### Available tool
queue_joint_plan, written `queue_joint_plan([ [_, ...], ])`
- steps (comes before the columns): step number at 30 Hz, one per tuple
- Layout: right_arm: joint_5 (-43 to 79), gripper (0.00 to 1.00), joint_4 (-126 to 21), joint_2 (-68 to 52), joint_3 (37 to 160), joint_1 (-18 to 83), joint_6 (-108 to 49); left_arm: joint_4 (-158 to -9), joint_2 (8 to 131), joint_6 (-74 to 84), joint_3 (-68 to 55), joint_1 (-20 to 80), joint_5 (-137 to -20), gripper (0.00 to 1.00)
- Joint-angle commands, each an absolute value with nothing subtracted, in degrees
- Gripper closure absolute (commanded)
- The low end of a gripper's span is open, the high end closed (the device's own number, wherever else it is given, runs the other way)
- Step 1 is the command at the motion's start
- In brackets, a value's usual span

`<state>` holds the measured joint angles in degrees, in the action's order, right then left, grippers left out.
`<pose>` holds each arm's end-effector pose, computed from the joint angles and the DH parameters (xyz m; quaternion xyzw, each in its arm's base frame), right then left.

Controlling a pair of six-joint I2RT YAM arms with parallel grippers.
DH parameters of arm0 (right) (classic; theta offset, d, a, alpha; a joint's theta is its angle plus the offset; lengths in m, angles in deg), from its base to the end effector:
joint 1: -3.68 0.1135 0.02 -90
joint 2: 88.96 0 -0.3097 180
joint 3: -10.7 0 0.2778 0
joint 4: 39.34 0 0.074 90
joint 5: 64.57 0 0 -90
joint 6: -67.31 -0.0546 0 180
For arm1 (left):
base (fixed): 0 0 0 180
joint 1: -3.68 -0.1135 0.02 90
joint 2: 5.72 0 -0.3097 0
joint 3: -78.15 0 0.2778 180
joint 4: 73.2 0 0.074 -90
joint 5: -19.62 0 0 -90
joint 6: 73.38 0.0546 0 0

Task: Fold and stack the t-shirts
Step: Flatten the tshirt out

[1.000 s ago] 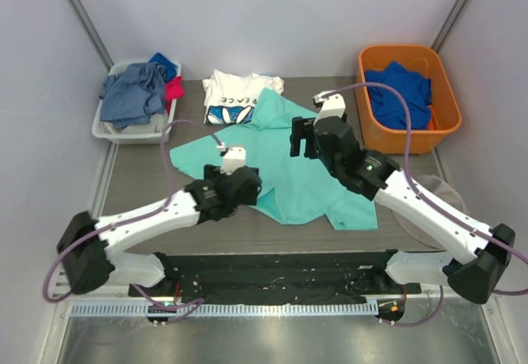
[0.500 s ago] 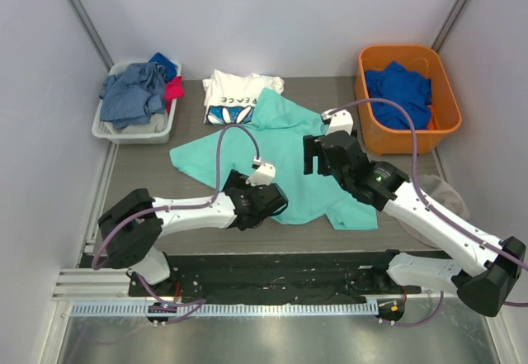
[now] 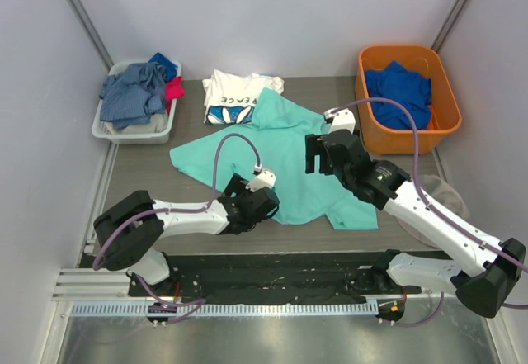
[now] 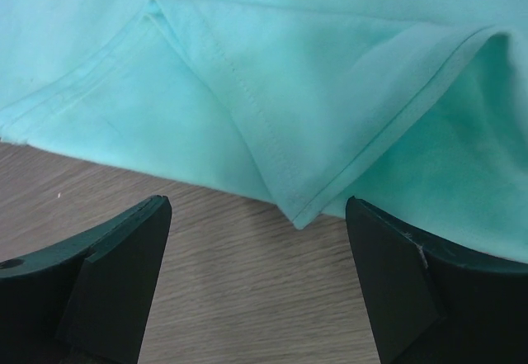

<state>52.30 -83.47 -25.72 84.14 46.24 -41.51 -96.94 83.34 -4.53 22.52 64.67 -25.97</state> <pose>0.2051 0.1548 0.3707 -0.0697 0.8626 0.0570 0.4978 0.1828 -0.2508 0.1752 0.2022 0.8714 0.1014 0.4354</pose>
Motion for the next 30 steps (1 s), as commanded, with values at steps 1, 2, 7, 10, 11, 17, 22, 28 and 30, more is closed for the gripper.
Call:
queue_joint_plan([
  [1,52.06,0.13,-82.93,-26.56,85.84,45.34,-41.84,-88.75,83.13,-0.79,21.82,63.36,-28.01,0.08],
  [2,51.97,0.13,-83.10,-26.56,85.92,45.34,-41.76,-88.58,83.48,-0.61,21.55,63.10,-28.45,0.09],
  [7,52.24,0.13,-83.63,-26.56,86.01,44.73,-41.41,-87.52,84.45,0.18,21.46,61.78,-29.68,0.15],
  [10,52.24,0.13,-83.63,-26.56,85.93,44.37,-41.32,-87.17,84.45,0.10,21.90,60.99,-30.47,0.18],
  [11,52.24,0.13,-83.63,-26.47,85.93,44.28,-41.23,-87.08,84.37,0.10,22.16,60.73,-30.73,0.19],
  [17,51.71,0.12,-83.63,-25.94,85.75,44.20,-41.32,-85.85,84.72,0.62,23.22,59.05,-32.76,0.22],
  [22,51.80,0.12,-83.63,-25.86,85.84,44.02,-41.14,-84.35,85.42,0.62,23.40,58.44,-34.25,0.25],
  [28,51.80,0.12,-83.72,-25.86,85.84,43.67,-41.23,-84.35,86.47,0.27,23.05,58.44,-36.36,0.34],
  [30,51.88,0.12,-83.72,-25.86,85.84,43.67,-41.23,-84.27,86.74,0.27,22.69,58.52,-37.15,0.38],
])
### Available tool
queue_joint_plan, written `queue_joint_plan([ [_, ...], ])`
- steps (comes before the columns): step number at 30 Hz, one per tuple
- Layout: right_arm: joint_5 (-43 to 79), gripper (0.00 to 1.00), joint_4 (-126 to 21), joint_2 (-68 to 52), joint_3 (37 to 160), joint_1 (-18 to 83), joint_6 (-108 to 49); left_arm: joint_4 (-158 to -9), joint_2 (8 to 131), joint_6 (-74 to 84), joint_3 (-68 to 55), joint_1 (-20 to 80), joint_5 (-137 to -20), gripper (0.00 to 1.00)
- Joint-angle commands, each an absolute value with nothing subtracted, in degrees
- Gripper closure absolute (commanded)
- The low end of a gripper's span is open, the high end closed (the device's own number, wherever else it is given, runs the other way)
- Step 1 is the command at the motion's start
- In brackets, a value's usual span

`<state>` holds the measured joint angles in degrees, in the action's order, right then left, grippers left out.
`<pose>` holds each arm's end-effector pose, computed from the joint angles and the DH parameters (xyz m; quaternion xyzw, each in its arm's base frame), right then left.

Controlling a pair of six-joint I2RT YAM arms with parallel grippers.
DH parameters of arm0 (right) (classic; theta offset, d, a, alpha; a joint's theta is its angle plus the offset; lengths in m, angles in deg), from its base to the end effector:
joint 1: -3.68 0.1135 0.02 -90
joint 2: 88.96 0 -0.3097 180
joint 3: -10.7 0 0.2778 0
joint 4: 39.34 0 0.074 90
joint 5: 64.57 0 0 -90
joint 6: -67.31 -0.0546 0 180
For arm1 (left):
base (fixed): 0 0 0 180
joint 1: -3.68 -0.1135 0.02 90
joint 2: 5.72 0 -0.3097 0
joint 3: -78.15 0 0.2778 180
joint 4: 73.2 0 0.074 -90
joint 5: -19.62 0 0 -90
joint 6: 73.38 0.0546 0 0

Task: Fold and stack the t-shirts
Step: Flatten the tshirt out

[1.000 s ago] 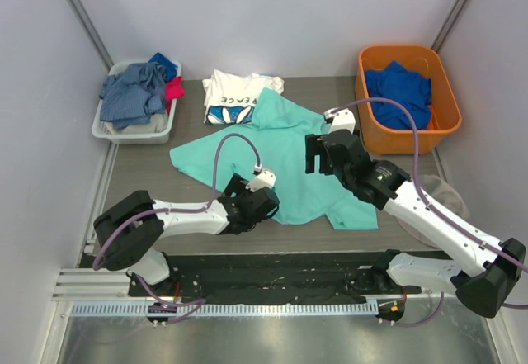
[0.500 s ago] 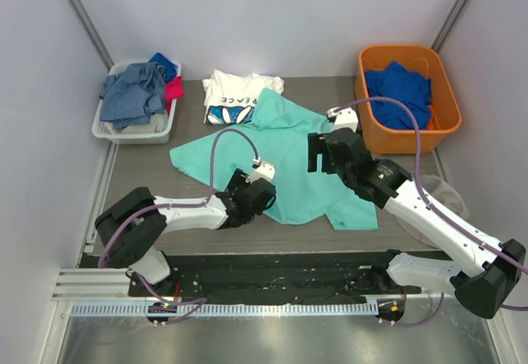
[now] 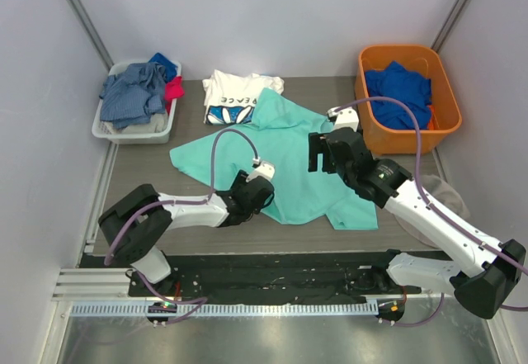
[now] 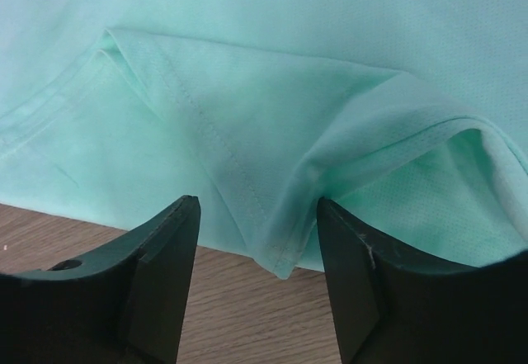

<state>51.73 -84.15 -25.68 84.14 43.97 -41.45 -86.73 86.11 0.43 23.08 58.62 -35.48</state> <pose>0.2104 0.1467 0.3692 -0.0573 0.8669 0.0476 0.4928 0.2142 -0.2508 0.1654 0.2016 0.8802 0.0410 0.4276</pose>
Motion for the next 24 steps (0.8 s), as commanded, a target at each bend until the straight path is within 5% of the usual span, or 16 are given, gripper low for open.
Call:
queue_joint_plan([
  [1,51.89,0.12,-83.63,-25.86,85.84,43.67,-41.32,-84.44,87.00,0.27,22.69,58.44,-37.33,0.40],
  [12,52.85,0.12,-84.07,-26.56,85.84,43.40,-41.49,-85.50,86.30,0.18,22.34,58.44,-39.35,0.58],
  [14,52.94,0.12,-84.07,-26.65,85.84,43.32,-41.58,-86.80,85.95,-0.25,22.43,58.44,-39.44,0.68],
  [16,53.12,0.12,-84.25,-26.82,85.84,43.23,-41.67,-87.08,85.25,-0.60,22.78,58.44,-38.74,1.00],
  [24,53.03,0.12,-85.38,-27.61,86.01,43.14,-42.28,-94.89,78.23,-0.78,20.94,58.44,-35.93,1.00],
])
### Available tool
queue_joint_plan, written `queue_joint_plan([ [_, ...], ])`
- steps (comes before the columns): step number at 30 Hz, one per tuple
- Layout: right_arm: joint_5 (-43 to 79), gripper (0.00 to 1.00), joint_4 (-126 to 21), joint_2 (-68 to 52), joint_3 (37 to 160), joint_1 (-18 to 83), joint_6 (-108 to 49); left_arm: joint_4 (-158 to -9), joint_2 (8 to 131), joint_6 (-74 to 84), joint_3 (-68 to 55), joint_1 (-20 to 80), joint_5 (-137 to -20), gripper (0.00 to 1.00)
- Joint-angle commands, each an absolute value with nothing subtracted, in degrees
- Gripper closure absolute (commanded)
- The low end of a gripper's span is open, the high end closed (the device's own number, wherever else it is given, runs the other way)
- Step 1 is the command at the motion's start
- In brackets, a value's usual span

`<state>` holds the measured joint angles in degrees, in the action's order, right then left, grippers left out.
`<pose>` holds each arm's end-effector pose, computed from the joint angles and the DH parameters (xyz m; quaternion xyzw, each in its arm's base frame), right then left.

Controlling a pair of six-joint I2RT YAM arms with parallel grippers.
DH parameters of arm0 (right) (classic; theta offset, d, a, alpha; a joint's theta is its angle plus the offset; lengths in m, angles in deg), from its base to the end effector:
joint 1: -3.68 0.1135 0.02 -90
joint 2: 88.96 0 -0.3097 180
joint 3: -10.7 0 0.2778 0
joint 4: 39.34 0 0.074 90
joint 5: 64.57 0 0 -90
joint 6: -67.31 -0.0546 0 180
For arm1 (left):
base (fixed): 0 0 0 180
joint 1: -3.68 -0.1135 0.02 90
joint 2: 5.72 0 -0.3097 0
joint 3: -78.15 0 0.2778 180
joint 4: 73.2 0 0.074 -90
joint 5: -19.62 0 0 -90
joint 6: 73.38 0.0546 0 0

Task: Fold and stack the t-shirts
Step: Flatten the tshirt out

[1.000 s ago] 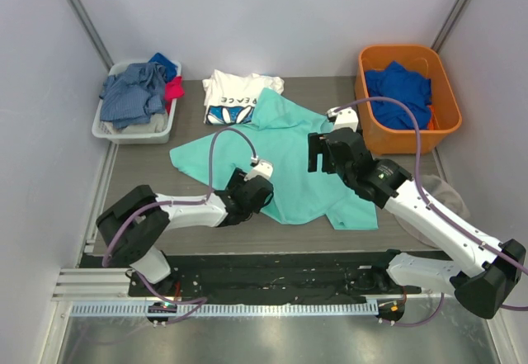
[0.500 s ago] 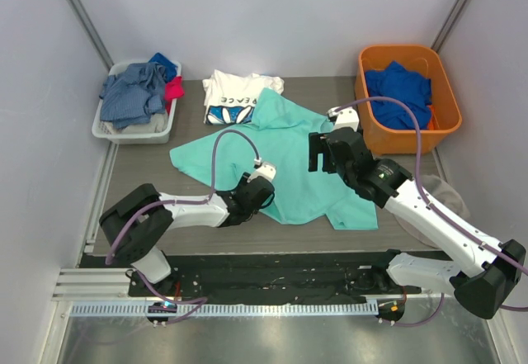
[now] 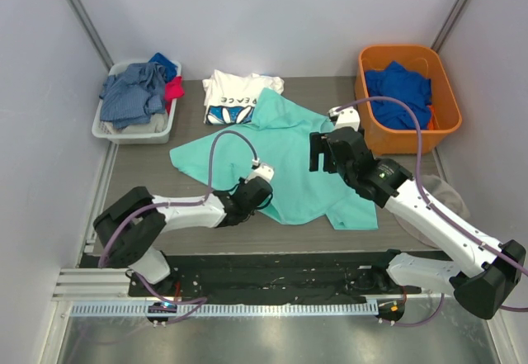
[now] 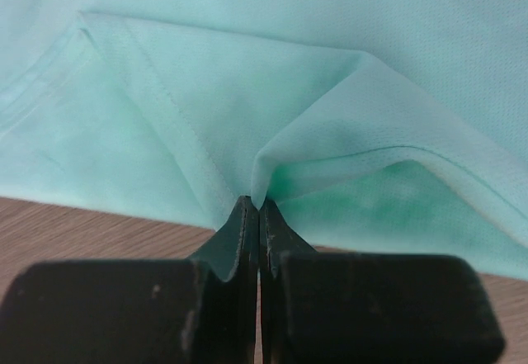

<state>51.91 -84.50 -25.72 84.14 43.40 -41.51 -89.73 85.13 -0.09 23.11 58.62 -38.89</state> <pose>0.2114 0.1440 0.3688 -0.0525 0.8682 0.0427 0.4917 0.2092 -0.2484 0.1652 0.2156 0.8894 0.0264 0.4022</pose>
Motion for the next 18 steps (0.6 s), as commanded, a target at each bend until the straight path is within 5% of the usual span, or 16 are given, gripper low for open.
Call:
queue_joint_plan([
  [1,52.85,0.12,-85.74,-27.61,85.93,43.14,-42.37,-96.03,74.56,-0.61,20.41,58.44,-35.40,1.00],
  [11,49.17,0.13,-92.85,-26.47,84.43,43.23,-45.62,-114.66,58.98,-1.48,13.20,47.64,-28.37,1.00],
  [18,42.93,0.15,-96.46,-26.91,79.78,43.32,-51.15,-119.41,59.74,-2.63,10.04,39.02,-25.38,1.00],
])
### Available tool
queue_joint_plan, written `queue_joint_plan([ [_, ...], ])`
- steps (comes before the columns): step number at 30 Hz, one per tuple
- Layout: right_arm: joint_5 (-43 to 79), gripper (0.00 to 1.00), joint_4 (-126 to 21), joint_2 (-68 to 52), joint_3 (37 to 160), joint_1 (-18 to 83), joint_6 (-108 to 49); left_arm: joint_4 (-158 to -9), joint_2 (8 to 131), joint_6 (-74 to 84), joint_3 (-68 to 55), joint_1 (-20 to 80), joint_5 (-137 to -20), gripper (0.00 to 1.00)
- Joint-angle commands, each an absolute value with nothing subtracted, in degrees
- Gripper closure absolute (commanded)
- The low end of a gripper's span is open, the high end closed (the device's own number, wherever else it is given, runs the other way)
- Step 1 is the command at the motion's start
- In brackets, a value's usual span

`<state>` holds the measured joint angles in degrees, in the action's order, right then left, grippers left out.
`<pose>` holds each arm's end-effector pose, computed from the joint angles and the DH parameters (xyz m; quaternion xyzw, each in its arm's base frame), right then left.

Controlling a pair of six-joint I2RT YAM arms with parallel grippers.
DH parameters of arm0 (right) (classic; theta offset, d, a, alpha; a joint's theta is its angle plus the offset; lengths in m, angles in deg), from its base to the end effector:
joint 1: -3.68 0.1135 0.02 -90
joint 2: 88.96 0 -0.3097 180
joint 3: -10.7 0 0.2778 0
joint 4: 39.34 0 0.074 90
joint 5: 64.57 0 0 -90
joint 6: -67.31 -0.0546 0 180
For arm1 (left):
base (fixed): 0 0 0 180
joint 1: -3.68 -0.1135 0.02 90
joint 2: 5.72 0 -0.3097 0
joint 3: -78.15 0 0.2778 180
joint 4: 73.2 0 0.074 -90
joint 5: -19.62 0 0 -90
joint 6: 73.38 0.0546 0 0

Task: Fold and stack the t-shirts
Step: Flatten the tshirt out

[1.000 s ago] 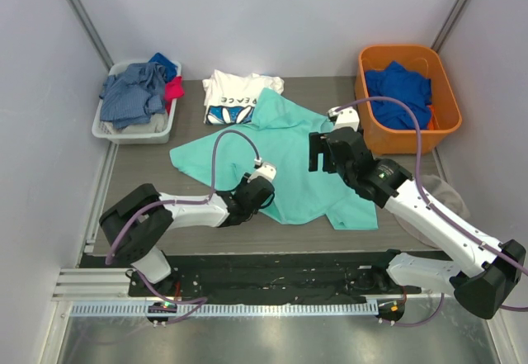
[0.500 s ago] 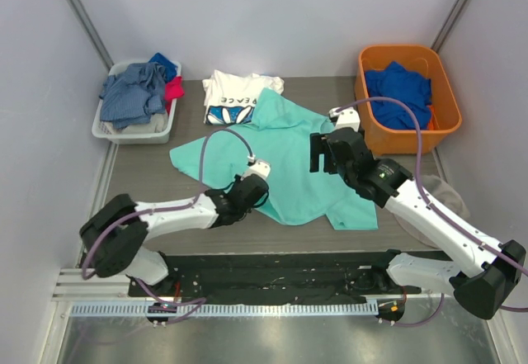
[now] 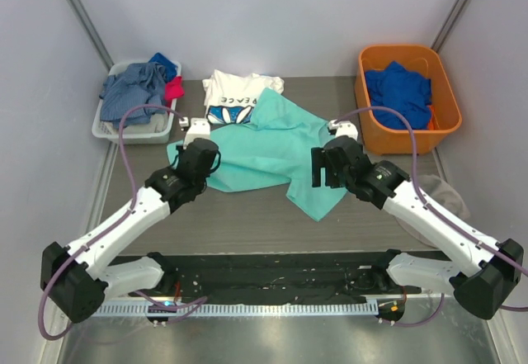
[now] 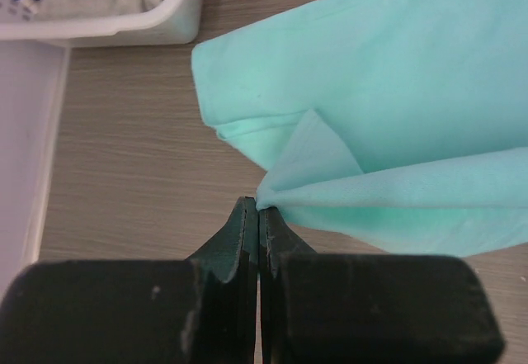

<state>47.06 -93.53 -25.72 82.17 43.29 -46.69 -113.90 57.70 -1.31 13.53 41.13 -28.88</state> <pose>0.1994 0.1389 0.3401 -0.0540 0.9117 0.0463 0.4047 0.2187 -0.1220 0.3232 -0.0056 0.8592 0.0984 0.5021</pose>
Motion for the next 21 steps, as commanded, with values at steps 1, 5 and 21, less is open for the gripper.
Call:
queue_joint_plan([
  [1,42.66,0.16,-96.64,-27.35,78.55,43.32,-51.86,-120.03,60.45,-2.72,9.08,38.14,-24.77,1.00],
  [5,39.76,0.18,-96.99,-28.75,74.95,43.23,-55.46,-119.17,61.87,-2.80,8.63,37.87,-26.51,1.00],
  [21,36.94,0.30,-82.17,-27.36,58.25,50.69,-67.06,-117.49,64.68,-4.56,8.81,37.87,-30.38,1.00],
])
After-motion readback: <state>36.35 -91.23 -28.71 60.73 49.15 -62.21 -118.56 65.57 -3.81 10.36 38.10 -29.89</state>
